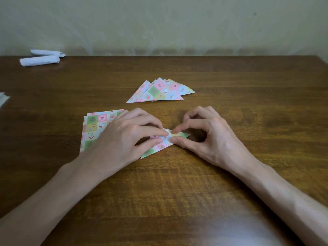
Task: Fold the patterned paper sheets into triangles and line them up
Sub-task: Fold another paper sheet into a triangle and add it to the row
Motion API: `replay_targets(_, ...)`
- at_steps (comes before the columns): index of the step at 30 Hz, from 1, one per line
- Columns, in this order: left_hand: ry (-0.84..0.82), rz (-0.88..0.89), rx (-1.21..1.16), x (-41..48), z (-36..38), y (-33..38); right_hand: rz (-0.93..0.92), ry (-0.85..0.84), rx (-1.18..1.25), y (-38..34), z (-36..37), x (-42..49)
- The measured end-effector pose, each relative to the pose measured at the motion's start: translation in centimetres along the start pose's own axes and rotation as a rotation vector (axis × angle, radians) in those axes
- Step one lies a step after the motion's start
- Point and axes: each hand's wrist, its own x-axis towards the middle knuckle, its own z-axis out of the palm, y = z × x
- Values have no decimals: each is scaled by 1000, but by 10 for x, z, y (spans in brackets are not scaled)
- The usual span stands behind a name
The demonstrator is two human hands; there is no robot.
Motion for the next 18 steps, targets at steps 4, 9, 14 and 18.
replay_targets(4,5,-24,-20,0,1,1,52,0,19,-2,3,2)
replay_targets(9,3,-17,-21,0,1,1,108,-65,18,-7,0,5)
replay_targets(14,32,-18,-50,1,3,0,121,-40,61,-9,1,3)
replay_targets(18,20,-45,-111,2,3,-2,143,-64,22,-12,2,5)
